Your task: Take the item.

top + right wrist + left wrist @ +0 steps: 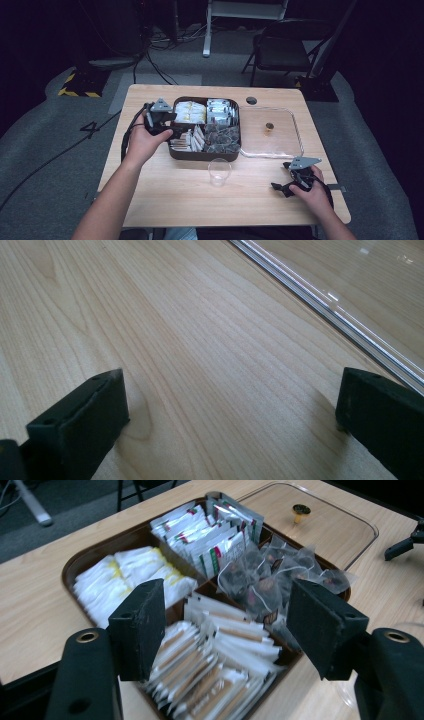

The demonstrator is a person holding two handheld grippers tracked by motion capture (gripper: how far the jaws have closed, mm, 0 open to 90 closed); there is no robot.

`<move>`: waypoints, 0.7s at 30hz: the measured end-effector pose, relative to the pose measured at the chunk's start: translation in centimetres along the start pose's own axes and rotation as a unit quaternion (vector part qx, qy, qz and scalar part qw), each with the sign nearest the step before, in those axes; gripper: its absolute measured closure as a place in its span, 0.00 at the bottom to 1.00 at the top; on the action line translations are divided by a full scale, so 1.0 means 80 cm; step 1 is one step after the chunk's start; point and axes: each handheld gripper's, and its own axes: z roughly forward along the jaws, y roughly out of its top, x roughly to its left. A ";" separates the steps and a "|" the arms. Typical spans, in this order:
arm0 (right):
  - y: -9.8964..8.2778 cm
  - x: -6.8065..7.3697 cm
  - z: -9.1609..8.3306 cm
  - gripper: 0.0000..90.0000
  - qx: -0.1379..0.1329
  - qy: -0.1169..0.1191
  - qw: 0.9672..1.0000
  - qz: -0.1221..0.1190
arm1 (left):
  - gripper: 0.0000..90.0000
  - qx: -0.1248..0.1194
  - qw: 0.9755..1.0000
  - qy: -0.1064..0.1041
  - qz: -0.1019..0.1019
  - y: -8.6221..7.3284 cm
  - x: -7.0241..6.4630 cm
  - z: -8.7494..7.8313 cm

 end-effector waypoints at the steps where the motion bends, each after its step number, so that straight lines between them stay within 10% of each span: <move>1: 0.000 0.000 0.000 0.00 0.000 0.000 1.000 0.000 | 0.38 0.003 1.000 -0.002 0.003 0.002 0.002 0.004; 21: 0.000 0.000 0.000 0.00 0.000 0.000 1.000 0.000 | 0.42 0.045 0.999 -0.011 0.003 0.028 0.068 0.110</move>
